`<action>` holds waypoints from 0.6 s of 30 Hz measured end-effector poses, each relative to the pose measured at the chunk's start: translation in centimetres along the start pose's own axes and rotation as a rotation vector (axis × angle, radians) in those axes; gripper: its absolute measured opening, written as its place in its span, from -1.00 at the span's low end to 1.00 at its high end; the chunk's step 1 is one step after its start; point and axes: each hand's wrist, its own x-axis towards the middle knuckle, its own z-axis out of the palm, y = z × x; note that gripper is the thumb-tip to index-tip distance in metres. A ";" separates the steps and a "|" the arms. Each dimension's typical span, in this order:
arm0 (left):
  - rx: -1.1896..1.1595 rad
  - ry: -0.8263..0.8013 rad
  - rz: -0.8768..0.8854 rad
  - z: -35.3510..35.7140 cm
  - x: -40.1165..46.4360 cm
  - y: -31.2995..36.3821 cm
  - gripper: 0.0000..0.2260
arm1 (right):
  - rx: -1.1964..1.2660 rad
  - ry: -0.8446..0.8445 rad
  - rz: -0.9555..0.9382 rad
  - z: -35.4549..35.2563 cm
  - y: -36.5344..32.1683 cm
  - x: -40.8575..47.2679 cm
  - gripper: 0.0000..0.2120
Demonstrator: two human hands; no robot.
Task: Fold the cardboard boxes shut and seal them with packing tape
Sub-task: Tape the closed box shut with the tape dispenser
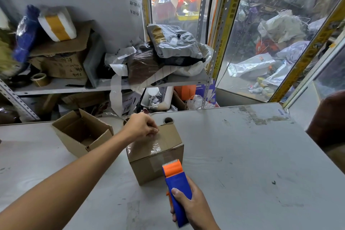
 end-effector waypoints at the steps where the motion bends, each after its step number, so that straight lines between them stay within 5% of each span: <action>1: -0.009 0.003 -0.005 0.1 0.0 0.0 -0.93 | 0.000 0.000 0.004 0.1 0.0 0.0 -0.65; 13: 0.225 0.281 0.204 3.5 -1.1 -2.1 -0.93 | 0.010 0.029 0.046 -0.1 0.2 1.0 -0.62; 18: 0.328 0.379 0.174 3.7 -1.4 -3.3 -0.46 | -0.001 0.009 0.058 0.0 0.4 1.1 -0.62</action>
